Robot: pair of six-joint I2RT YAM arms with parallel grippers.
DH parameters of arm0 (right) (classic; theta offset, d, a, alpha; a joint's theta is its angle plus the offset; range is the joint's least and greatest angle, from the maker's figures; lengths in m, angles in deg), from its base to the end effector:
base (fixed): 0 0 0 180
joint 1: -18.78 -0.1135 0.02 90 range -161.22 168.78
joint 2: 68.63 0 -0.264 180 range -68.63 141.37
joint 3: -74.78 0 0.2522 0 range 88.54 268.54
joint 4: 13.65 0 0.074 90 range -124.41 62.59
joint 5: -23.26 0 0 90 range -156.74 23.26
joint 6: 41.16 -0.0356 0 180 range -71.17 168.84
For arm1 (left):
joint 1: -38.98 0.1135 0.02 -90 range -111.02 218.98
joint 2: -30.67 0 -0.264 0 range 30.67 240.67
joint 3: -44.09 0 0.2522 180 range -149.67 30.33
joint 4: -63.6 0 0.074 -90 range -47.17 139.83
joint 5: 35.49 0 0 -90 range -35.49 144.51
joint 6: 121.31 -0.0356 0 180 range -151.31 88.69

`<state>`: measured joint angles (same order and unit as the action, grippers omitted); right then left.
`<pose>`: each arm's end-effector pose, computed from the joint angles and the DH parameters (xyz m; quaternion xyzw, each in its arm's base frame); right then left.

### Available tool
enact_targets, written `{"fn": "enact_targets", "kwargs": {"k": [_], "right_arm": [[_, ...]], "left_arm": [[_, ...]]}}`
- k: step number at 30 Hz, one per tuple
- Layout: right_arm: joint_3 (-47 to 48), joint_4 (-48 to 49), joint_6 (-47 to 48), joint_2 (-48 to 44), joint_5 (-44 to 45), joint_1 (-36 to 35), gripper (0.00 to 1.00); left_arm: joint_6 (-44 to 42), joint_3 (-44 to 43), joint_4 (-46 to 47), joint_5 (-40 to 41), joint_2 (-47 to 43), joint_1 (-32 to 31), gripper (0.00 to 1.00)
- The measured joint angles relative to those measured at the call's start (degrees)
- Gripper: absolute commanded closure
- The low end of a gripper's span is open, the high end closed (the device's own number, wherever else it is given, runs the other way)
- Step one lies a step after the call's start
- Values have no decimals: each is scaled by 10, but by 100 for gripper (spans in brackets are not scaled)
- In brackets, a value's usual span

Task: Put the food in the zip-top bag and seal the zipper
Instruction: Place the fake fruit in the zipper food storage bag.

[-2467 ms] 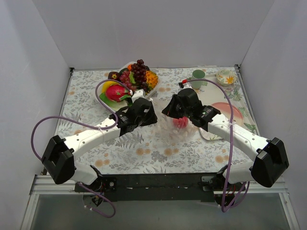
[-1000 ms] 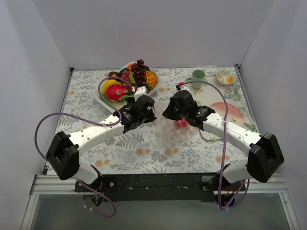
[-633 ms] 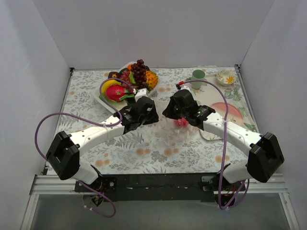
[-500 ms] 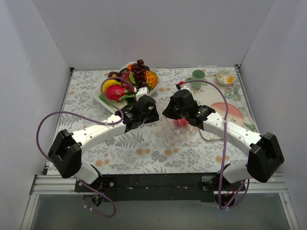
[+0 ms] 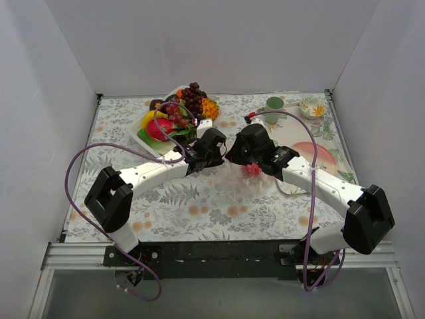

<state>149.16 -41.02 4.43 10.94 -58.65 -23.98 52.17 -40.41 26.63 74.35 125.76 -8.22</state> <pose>0.2350 0.2105 0.2915 0.0465 0.8742 0.2857 0.3899 0.2561 -0.2588 0.2508 -0.3451 0.8532 -0.2570 0.2947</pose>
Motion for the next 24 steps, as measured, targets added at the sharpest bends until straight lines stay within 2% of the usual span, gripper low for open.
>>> {"fn": "enact_targets", "kwargs": {"k": [2,11,20,24], "right_arm": [[0,0,0,-1,2,0,99],[0,-1,2,0,11,2,99],[0,-8,15,0,24,23,99],[3,-32,28,-7,44,32,99]], "left_arm": [[-1,0,-8,3,1,0,93],[-12,26,10,-23,-37,0,100],[-16,136,88,-112,-113,30,100],[-17,148,94,-127,-114,45,100]]}}
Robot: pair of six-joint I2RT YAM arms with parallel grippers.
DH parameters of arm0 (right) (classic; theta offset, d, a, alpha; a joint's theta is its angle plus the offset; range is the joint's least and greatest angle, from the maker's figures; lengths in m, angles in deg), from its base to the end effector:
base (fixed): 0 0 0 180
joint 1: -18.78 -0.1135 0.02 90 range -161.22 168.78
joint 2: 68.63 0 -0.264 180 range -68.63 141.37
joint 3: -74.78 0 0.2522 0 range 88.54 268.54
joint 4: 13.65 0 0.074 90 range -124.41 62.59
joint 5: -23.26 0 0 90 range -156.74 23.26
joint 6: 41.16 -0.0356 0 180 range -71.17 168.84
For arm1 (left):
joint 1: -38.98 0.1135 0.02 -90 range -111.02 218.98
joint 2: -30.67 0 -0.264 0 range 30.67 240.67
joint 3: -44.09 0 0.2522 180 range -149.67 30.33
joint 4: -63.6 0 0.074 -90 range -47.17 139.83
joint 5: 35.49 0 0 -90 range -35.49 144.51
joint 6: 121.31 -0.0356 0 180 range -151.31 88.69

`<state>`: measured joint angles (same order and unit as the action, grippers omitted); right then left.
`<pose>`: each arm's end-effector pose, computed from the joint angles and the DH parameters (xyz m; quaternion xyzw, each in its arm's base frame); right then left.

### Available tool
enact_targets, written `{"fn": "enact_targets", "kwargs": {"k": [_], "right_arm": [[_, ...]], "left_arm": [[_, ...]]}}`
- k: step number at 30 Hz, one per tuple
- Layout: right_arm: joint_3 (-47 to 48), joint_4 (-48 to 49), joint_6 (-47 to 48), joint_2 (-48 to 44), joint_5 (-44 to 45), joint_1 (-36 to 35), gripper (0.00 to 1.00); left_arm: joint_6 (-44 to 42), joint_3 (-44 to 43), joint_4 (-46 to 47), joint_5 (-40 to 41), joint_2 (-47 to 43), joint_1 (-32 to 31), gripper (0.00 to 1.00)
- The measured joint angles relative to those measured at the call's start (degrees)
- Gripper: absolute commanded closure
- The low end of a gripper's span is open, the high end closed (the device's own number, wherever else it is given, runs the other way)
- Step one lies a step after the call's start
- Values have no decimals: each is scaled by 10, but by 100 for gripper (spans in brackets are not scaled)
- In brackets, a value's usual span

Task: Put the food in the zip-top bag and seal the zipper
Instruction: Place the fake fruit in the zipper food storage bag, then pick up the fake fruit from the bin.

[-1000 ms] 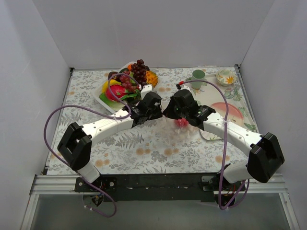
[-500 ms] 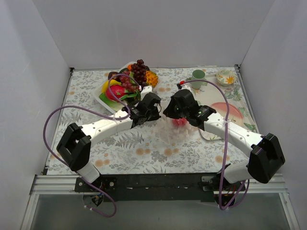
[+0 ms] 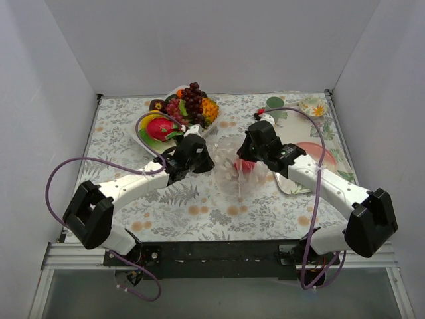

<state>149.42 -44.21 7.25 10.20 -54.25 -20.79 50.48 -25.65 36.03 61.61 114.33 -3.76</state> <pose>0.2437 0.1914 0.2921 0.0660 0.8797 0.2266 0.4128 0.2362 -0.2123 0.2428 -0.3281 0.8491 -0.3366 0.2408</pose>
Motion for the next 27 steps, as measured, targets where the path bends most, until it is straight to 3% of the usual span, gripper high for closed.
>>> {"fn": "enact_targets", "kwargs": {"k": [14,18,19,21,22,27], "right_arm": [[121,-114,69,-123,94,6,99],[107,-112,76,-88,94,6,99],[103,-113,78,-78,94,6,99],[98,-112,82,-60,92,6,99],[97,-113,85,-52,92,6,99],[97,-98,90,-38,82,9,99]], "left_arm": [[-32,-145,6,-72,77,-24,99],[-39,-145,0,-80,94,-24,85],[-41,-145,-3,-80,98,-24,67],[-48,-145,-11,-77,101,-23,59],[-51,-147,-16,-73,103,-23,48],[-61,-181,-36,-52,104,-21,37]]}}
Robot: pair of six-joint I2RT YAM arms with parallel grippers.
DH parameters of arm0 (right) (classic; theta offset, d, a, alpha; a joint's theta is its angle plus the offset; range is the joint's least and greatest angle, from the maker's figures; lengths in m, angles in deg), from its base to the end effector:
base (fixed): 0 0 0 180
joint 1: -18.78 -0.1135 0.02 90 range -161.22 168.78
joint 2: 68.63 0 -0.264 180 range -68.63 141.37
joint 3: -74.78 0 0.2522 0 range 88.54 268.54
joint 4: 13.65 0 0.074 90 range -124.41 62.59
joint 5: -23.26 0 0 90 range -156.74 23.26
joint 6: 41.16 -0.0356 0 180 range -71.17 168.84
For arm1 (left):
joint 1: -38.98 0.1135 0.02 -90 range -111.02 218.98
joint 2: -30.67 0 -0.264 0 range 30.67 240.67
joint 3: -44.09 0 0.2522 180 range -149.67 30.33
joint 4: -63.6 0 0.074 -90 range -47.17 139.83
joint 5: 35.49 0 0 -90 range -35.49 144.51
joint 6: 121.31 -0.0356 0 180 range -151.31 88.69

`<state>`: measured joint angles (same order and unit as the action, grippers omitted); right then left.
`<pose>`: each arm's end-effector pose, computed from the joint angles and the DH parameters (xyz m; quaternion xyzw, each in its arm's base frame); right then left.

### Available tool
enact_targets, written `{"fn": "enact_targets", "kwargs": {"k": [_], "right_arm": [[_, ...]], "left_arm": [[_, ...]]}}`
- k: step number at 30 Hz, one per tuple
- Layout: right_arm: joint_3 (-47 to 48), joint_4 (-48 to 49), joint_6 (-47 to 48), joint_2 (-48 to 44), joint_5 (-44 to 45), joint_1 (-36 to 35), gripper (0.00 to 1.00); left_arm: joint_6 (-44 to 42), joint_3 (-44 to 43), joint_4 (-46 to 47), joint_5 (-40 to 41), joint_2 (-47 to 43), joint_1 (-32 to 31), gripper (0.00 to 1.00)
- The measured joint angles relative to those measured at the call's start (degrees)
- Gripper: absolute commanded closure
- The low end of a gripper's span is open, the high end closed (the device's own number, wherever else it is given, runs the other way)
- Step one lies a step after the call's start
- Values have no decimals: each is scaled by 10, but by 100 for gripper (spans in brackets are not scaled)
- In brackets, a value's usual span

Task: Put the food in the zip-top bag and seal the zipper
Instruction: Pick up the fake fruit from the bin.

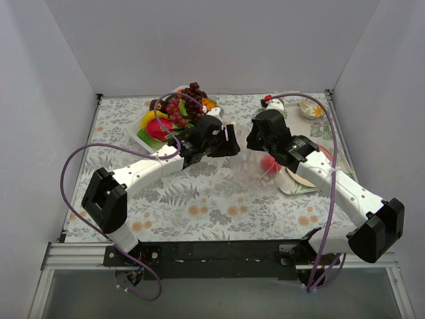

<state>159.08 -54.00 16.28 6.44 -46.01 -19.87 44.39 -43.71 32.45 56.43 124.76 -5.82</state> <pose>0.2365 0.1730 0.3536 0.0428 0.8601 0.1541 0.4843 0.2680 -0.2645 0.2826 -0.2460 0.8621 -0.3769 0.2327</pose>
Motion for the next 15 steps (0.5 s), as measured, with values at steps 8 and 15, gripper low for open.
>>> {"fn": "enact_targets", "kwargs": {"k": [8,15], "right_arm": [[-2,16,3,0,-20,12,99],[-4,26,9,0,-37,15,99]], "left_arm": [[-6,-52,-64,87,-21,27,44],[-40,-138,-117,178,-27,102,48]]}}
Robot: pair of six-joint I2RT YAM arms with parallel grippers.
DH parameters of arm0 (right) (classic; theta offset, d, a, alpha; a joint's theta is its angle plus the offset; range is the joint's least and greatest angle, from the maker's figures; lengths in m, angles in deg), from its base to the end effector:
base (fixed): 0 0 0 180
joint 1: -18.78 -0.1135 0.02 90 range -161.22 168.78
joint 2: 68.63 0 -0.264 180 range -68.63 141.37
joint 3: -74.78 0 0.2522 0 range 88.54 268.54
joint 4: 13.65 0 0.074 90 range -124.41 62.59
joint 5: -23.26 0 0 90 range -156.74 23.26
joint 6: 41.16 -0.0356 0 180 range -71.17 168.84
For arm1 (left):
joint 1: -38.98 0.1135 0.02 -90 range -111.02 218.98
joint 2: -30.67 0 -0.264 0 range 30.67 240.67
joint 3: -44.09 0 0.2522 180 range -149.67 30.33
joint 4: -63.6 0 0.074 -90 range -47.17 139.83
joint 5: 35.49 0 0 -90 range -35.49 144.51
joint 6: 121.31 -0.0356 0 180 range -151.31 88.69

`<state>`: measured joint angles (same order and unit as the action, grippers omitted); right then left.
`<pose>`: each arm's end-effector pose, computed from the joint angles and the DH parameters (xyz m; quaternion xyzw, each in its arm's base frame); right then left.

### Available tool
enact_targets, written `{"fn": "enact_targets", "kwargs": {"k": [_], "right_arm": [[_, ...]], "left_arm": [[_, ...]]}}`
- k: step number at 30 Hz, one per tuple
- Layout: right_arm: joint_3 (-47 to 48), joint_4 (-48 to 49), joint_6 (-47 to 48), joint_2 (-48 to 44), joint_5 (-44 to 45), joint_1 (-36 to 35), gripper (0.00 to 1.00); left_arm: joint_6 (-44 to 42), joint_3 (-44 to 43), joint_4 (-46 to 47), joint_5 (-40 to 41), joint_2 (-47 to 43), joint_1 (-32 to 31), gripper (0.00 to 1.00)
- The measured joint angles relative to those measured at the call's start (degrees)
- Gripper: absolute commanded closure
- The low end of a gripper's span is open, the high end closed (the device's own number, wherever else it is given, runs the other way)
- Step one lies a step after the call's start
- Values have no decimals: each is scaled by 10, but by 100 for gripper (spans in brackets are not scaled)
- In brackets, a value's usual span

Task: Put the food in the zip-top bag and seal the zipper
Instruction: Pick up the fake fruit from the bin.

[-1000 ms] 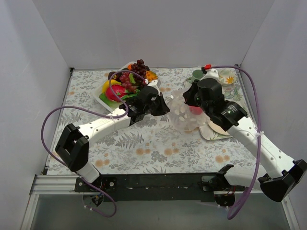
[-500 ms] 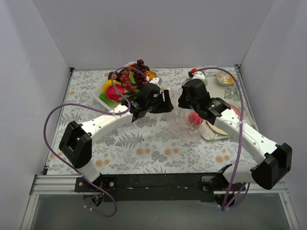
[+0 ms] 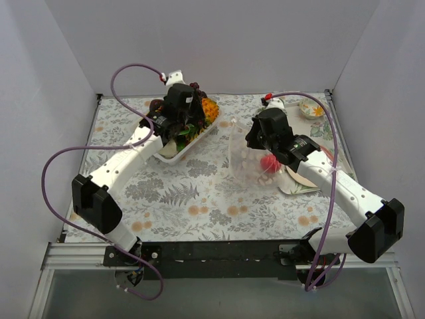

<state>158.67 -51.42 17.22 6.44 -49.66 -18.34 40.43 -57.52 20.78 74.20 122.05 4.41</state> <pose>0.2421 0.1701 0.3550 0.0345 0.8545 0.1780 0.4868 0.3075 -0.1973 0.3643 -0.3533 0.7929 -0.2888 0.4038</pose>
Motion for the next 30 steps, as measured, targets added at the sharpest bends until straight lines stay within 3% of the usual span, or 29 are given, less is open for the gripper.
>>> {"fn": "enact_targets", "kwargs": {"k": [6,10,17,30], "right_arm": [[-14,4,1,-1,-17,0,99],[-16,5,1,-1,-32,0,99],[-19,8,-2,-1,-50,0,99],[-29,19,-14,-1,-68,0,99]], "left_arm": [[-48,-87,-14,77,34,67,52],[-73,-108,-22,97,69,92,47],[-104,-134,-36,103,139,111,42],[-126,-133,-29,96,154,125,38]]}}
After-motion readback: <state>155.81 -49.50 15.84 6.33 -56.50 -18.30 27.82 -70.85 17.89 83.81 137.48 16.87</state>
